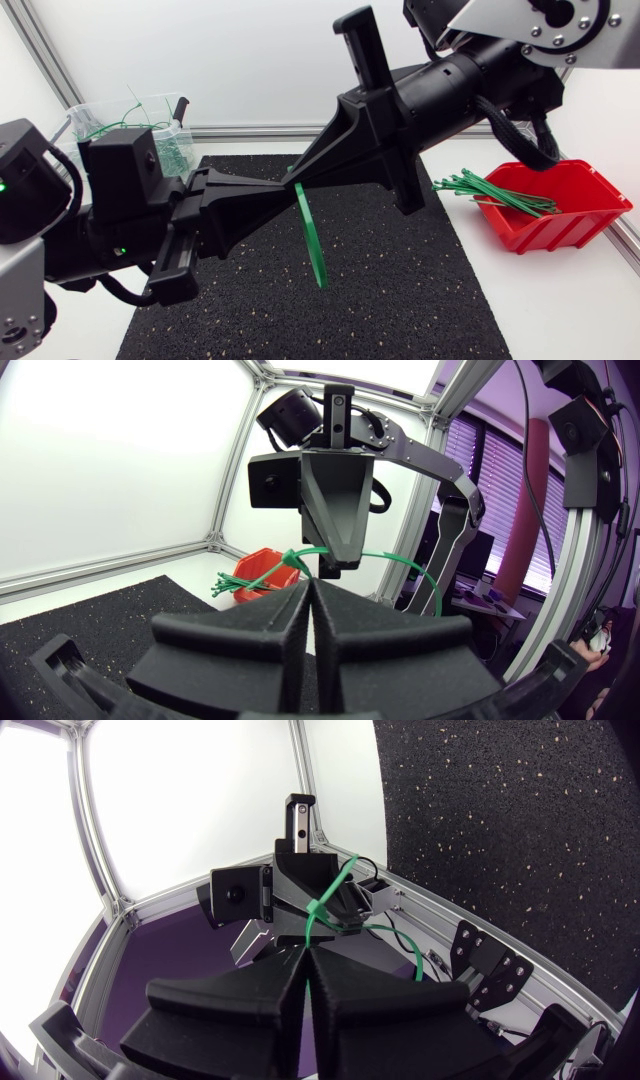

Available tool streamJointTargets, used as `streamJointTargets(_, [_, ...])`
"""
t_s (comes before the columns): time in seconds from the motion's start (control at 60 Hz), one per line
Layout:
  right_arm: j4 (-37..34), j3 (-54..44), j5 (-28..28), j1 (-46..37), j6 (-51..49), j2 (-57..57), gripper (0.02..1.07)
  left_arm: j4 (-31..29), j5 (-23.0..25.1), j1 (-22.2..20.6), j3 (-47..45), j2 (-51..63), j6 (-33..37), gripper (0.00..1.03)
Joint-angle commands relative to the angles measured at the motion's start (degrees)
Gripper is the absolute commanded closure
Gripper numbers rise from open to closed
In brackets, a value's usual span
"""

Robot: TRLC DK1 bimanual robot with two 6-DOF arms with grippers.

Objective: Take a green cable tie from the red box, thread the tail through the head to close it, then place it in the transparent bin on the left.

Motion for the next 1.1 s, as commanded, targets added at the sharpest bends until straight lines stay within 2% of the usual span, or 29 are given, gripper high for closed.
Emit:
streamJointTargets(0.0, [-0.58, 0.04, 1.73, -1.18, 2.05, 1.75, 0.97, 1.71, 1.31, -1.07, -0.58, -2.22, -0.53, 1.0])
streamJointTargets(0.517, [-0.93, 0.39, 2.43, -1.53, 2.23, 2.19, 0.96, 1.45, 1.31, -0.8, -0.41, -2.58, -0.62, 1.0])
streamJointTargets(0.683, [-0.67, 0.47, 2.34, -1.53, 2.05, 0.25, 0.72, 1.27, 1.39, 0.95, 0.12, -1.17, -0.62, 1.0])
streamJointTargets(0.75, [-0.67, 0.47, 2.34, -1.53, 1.96, -0.54, 0.59, 1.18, 1.39, 1.74, 0.38, -0.29, -0.97, 1.0])
streamJointTargets(0.917, [-0.85, 0.3, 2.43, -2.59, 1.79, -2.12, 0.58, 1.27, 3.5, 4.38, 1.18, 0.94, -2.38, 1.0])
streamJointTargets(1.083, [-0.93, 0.56, 2.7, -3.99, 1.43, -2.03, 0.58, 1.18, 4.47, 4.29, 1.0, 0.33, -3.25, 1.0])
